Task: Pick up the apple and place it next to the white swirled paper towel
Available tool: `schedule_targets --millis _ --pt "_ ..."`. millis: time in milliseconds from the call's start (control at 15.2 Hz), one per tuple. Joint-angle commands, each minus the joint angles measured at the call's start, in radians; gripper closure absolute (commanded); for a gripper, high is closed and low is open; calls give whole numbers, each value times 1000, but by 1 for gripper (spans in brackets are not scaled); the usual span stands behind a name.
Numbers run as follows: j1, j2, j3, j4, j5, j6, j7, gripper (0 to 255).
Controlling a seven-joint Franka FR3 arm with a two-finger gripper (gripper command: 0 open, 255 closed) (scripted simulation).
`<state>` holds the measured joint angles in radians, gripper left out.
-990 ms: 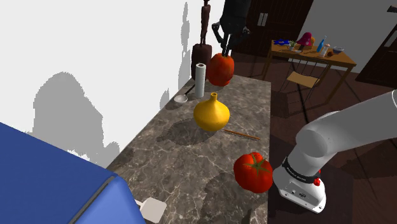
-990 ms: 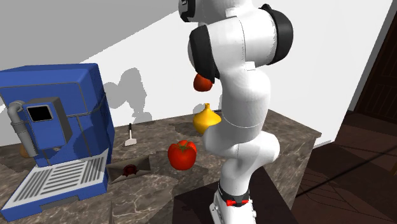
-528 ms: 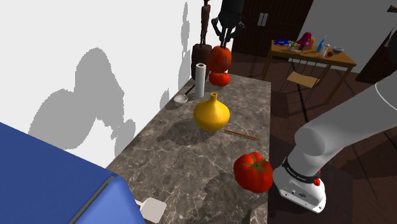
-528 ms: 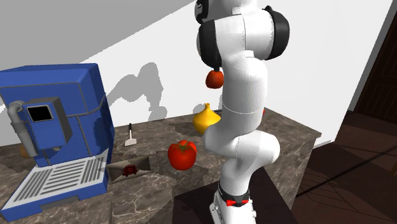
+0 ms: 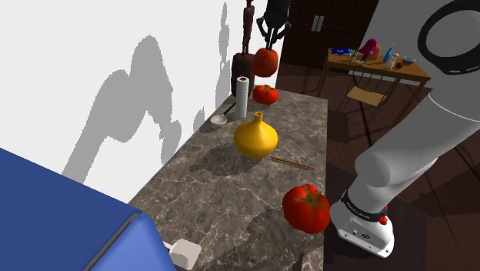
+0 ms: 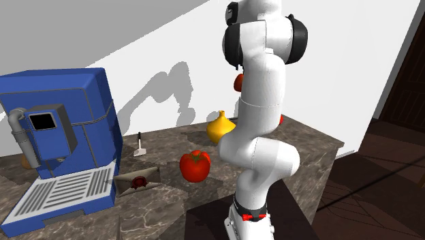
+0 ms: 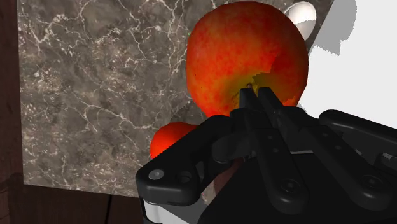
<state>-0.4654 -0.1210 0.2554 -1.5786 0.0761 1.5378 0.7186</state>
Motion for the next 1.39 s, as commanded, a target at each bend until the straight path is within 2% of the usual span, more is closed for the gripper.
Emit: schedule_targets --millis 0,264,462,1320 --pt "-9 66 -8 73 -16 -9 -17 255" --pt "-26 213 -25 250 -47 -46 -54 255" --pt "-32 344 -36 427 -73 -95 -80 255" --pt "-47 258 -41 127 -53 120 -98 255"
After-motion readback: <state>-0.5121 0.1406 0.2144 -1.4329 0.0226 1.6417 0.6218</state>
